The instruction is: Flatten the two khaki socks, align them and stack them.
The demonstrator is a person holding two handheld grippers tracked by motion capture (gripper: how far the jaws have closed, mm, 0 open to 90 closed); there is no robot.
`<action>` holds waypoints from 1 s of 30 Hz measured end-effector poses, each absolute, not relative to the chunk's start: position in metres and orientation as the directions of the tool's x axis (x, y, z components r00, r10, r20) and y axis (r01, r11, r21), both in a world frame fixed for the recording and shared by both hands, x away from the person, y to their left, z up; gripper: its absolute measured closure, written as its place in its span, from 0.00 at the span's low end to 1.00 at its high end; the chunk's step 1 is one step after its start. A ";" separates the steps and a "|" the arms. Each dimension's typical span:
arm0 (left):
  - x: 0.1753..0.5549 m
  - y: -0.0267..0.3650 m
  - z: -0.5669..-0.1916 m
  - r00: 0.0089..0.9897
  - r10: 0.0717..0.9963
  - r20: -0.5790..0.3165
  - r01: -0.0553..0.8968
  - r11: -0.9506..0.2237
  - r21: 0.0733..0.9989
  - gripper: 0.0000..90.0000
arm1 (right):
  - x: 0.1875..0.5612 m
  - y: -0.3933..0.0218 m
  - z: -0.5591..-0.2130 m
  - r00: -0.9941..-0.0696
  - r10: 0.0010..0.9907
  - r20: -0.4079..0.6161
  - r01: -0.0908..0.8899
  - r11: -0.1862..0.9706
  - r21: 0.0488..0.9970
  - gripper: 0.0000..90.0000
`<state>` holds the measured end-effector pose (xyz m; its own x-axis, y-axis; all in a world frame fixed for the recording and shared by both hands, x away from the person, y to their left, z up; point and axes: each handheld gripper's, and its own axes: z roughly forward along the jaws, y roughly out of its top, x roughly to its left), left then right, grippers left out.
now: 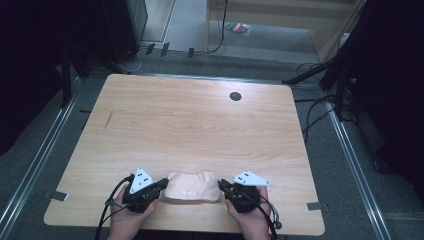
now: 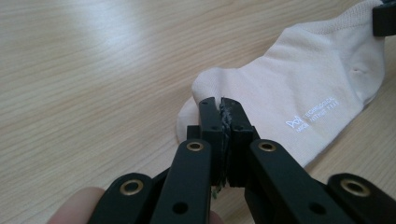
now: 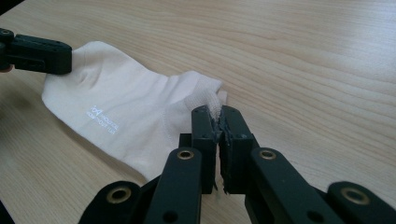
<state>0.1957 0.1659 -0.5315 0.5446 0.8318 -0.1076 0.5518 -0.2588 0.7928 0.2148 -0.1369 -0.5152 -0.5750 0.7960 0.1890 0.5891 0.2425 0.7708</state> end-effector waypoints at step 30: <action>0.204 0.182 -0.531 0.519 0.824 -0.227 0.540 -0.110 0.835 0.15 | 0.223 -0.148 -0.516 -0.566 0.799 0.205 0.535 0.166 0.828 0.15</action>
<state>0.2045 0.1820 -0.5307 0.5186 0.8243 -0.2271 0.5399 -0.1098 0.8345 0.2231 -0.1476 -0.5160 -0.5658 0.7987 0.2050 0.5350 0.1663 0.8283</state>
